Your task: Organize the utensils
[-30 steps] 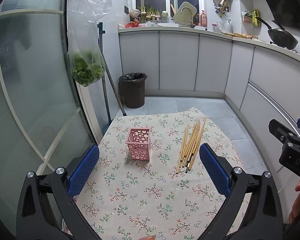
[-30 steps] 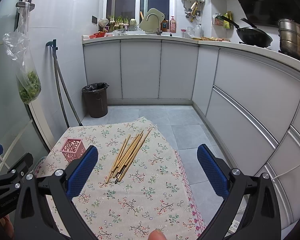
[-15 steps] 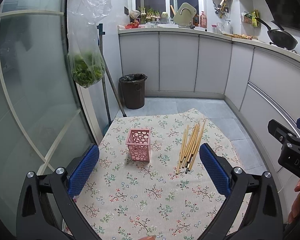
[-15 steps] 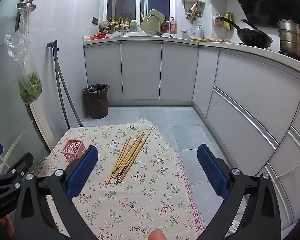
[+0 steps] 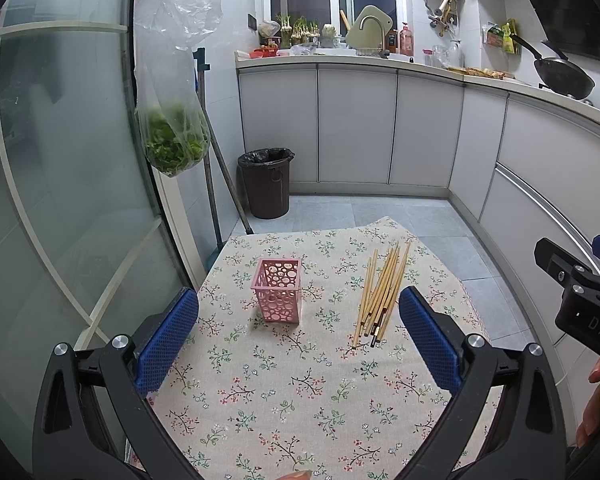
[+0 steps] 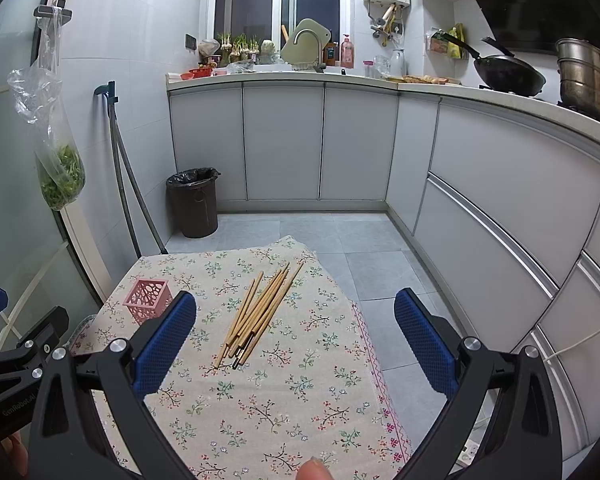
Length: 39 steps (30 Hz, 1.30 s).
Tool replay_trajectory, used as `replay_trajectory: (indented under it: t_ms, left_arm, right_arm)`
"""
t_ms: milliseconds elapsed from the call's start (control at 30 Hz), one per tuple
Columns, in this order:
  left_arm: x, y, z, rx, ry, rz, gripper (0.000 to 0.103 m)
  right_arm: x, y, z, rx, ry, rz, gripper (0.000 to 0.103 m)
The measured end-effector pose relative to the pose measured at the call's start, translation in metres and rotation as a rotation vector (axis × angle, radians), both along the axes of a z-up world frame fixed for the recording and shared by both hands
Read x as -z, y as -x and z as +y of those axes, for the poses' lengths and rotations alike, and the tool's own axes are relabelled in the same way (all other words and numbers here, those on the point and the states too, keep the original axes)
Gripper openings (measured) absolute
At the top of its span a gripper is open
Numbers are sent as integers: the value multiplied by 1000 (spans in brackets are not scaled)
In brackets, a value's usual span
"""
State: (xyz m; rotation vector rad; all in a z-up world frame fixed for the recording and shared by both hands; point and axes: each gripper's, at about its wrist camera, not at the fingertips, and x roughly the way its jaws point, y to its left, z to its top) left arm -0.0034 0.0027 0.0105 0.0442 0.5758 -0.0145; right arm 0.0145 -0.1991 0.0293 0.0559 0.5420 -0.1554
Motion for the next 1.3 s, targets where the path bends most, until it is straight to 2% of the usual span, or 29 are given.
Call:
replay_trajectory:
  t_ms: [1133, 1233, 1300]
  left_arm:
    - [-2, -6, 1, -6, 4, -5, 96]
    - [1, -17, -2, 29, 10, -15, 96]
    - [3, -30, -8, 96, -1, 25, 96]
  right_arm:
    - [6, -6, -6, 7, -9, 18, 97]
    - [6, -13, -10, 3, -19, 43, 97]
    - [7, -21, -17, -2, -41, 75, 97]
